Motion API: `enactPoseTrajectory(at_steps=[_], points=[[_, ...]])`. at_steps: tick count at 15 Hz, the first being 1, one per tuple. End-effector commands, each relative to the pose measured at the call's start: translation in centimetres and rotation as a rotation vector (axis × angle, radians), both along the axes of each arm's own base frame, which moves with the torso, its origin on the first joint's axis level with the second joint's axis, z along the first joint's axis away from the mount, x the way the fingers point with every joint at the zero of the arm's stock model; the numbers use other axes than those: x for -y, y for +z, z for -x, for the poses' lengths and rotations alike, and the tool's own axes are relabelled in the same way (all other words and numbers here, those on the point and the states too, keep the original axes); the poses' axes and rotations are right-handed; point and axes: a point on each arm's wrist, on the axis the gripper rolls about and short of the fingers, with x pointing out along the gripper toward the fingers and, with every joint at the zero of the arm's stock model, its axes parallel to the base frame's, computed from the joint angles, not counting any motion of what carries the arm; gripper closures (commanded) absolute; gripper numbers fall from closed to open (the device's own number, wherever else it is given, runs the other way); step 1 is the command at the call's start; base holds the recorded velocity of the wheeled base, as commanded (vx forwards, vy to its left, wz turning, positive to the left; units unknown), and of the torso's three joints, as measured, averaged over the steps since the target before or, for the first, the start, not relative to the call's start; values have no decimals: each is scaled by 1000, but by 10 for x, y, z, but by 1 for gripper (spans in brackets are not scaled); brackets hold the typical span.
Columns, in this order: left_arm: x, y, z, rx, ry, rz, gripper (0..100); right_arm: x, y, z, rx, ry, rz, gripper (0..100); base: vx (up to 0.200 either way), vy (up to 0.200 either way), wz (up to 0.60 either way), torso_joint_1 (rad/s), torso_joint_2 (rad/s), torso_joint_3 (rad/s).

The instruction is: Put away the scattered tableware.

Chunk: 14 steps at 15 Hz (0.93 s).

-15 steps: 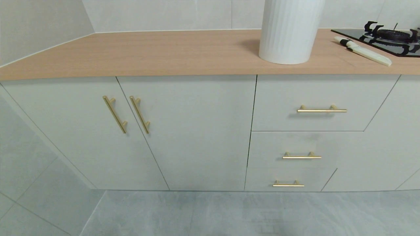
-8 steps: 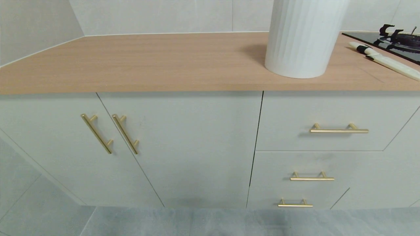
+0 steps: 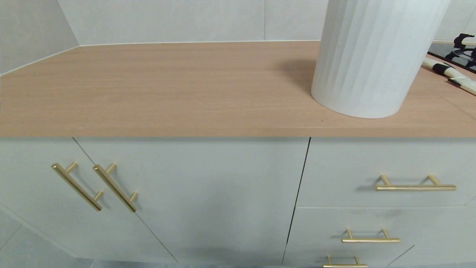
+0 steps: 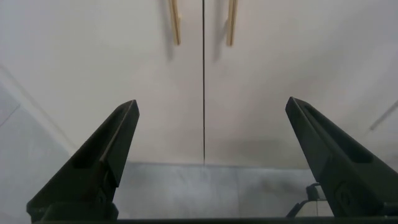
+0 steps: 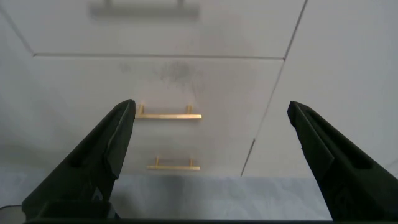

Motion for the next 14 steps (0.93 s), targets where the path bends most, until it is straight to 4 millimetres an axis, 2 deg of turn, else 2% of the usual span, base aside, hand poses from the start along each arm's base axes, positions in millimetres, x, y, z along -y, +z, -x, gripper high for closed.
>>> enactPoseTrajectory(at_steps=[1, 6, 14], points=[[0, 0, 0, 0, 1, 0, 0, 0, 0, 0, -2, 0, 0, 0, 0, 0, 0, 0, 0, 0], [0, 0, 0, 0, 1, -6, 0, 0, 0, 0, -2, 0, 0, 0, 0, 0, 0, 0, 0, 0], [0, 0, 0, 0, 1, -6, 0, 0, 0, 0, -2, 0, 0, 0, 0, -200, 0, 4, 3, -2]])
